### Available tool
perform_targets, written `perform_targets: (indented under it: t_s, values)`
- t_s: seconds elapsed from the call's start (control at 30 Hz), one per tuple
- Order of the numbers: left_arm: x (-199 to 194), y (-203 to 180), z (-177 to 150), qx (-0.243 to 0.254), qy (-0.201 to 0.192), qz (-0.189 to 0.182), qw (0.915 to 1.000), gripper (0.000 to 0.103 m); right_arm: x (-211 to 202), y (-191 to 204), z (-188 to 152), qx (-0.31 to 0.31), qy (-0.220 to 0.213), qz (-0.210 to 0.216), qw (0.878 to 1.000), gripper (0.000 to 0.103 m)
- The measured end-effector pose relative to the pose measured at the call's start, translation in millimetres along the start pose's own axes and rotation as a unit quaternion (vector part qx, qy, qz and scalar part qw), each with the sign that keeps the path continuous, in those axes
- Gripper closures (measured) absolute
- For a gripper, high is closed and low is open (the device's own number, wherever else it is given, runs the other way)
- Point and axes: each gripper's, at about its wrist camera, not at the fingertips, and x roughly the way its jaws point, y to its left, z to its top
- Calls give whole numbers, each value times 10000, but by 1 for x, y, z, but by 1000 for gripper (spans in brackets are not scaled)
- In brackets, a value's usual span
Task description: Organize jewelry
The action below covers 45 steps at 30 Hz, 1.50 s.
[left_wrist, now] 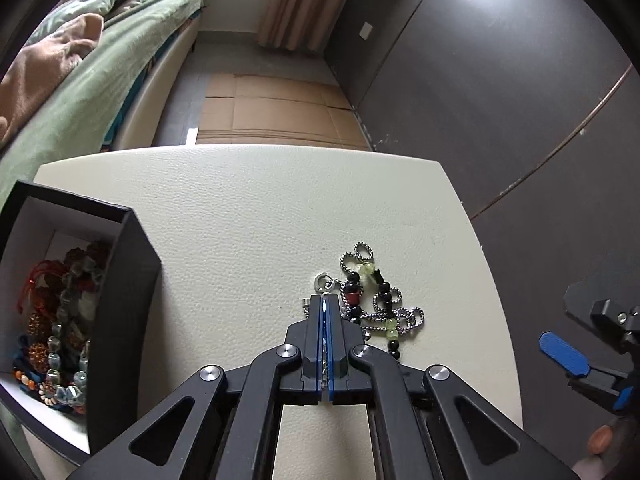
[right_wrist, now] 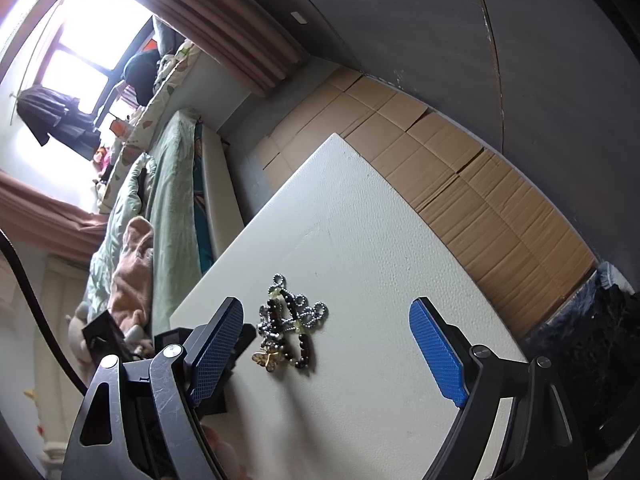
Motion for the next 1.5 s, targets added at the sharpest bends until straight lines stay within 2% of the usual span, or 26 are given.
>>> perform_targets:
  t_s: [0.13,0.2,0.3,0.33,0.37,0.43,0.53,0.63,0.73,0.87,0.97,1.33,1.5]
  values:
    - [-5,-1,4,-59,-79,34,9999,103,2,2,-2,-47,43,-22,10000,16]
    - [-3,1,6,-165,51,-4,9999,102,4,4,-3,-80,61,-36,9999,16]
    - [5,2,7,-226,252,86,9994,94,6,6,-4,-139,79,-85,9998,16]
    - [8,3,8,-273,299,133,9991,79,7,7,-5,-155,87,-98,9998,16]
    - [9,4,7,-317,303,102,9990,59,7,7,-5,-168,97,-104,9998,16]
    - [8,5,6,-371,195,106,9991,42,8,7,-4,-180,110,-109,9997,16]
    - [5,2,6,-294,69,119,9995,42,8,8,-4,-193,113,-121,9997,16]
    - [11,-2,5,-204,123,199,9995,42,8,8,-3,-211,109,-120,9996,16]
    - [19,-6,3,-120,185,317,9993,48,8,8,-3,-199,110,-124,9997,16]
    - [21,-14,0,113,69,763,9970,58,8,8,-3,-198,118,-124,9997,16]
    - [21,-12,-1,112,61,831,9965,64,8,8,-3,-207,121,-130,9996,16]
    - [14,-4,-6,309,519,999,9932,64,8,7,-2,-204,130,-131,9996,16]
    - [18,-24,-18,796,626,1122,9885,64,7,6,-4,-184,139,-142,9996,16]
